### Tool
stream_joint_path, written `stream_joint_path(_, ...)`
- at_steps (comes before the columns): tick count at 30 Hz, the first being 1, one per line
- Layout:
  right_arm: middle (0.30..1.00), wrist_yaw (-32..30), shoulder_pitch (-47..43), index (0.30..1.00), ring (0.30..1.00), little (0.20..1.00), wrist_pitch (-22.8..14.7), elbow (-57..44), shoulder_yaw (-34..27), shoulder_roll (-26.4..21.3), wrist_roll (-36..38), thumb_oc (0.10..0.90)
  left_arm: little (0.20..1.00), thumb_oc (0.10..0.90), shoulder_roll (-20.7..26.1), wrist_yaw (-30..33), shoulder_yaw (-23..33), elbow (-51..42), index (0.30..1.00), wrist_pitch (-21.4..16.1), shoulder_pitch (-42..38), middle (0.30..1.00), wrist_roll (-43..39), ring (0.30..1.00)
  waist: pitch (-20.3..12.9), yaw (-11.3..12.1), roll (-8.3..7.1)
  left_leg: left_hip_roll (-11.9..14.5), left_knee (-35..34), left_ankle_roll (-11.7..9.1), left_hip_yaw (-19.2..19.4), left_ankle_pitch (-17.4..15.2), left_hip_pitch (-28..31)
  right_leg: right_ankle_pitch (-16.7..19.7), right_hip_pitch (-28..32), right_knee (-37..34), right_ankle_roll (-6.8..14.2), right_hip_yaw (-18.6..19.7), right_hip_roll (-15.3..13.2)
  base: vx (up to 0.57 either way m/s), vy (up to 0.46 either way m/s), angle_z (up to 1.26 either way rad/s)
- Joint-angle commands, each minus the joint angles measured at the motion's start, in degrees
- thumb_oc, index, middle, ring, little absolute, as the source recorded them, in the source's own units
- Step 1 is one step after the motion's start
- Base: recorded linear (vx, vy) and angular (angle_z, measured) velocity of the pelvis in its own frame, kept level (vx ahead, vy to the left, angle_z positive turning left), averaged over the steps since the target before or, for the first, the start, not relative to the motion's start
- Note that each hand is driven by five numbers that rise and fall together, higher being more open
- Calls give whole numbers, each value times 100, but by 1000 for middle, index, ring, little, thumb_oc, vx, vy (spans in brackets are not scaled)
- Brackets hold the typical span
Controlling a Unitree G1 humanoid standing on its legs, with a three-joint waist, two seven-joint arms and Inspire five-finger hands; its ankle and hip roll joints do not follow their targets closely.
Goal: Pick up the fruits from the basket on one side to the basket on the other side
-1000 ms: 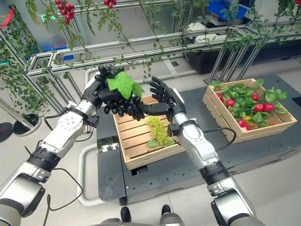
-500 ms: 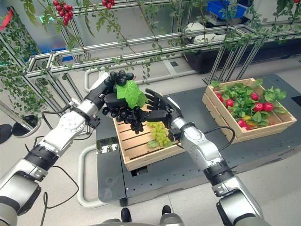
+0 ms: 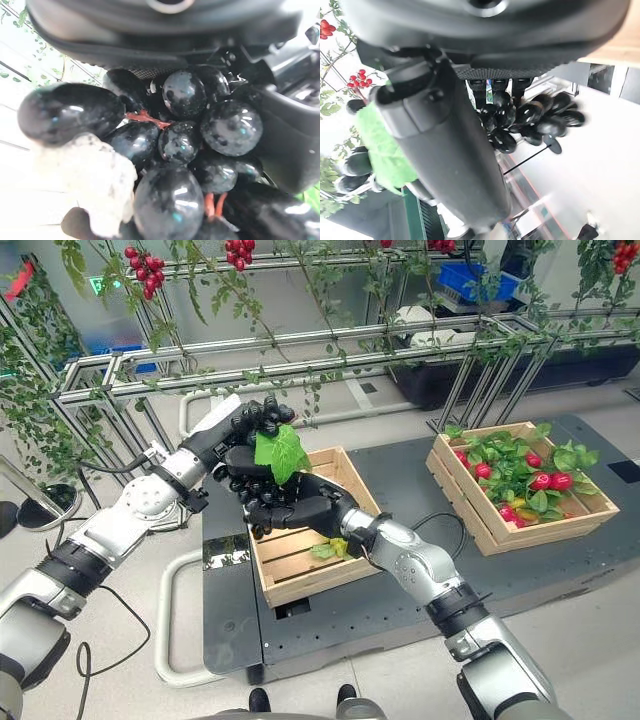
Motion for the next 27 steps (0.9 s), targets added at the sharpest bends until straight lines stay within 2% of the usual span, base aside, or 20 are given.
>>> stream_joint_path(1,900,862,-507,900,900,900,-606,-36,17,462,976,800,300,400,-142,434,-10,602,300,-772,-1205,300,6,300,-845,171,40,72,51,-238,-24,-1049,467,-475,261,13,234,-299,-382,0,0,0)
stream_joint_path(10,900,1334,-526,900,900,900,-1238,-189,-139,871,1259,800,300,400,-278,160,59,1254,300,-899,-1091,300,62,300,-849,196,74,80,51,-228,-78,-1053,462,-498,259,13,234,-282,-372,0,0,0)
stream_joint_path(18,900,1343,-416,900,900,900,-1314,-249,-252,961,1312,800,300,400,-304,75,204,1715,300,-1259,-1074,300,-52,300,-834,160,88,85,51,-231,-69,-1024,429,-469,208,13,243,-243,-370,0,0,0)
stream_joint_path(22,900,1320,-461,900,900,900,-1261,-207,-199,1010,1342,800,300,400,-437,73,172,1540,300,-1442,-1114,300,-268,300,-801,164,85,82,51,-225,-103,-1031,425,-480,213,13,234,-232,-371,0,0,0)
stream_joint_path(27,900,1158,-547,900,900,900,-1293,-123,-157,1148,1373,800,300,400,-726,46,119,1172,300,-1440,-1164,300,-496,300,-807,191,56,80,51,-220,-156,-1053,433,-500,239,13,220,-255,-372,0,0,0)
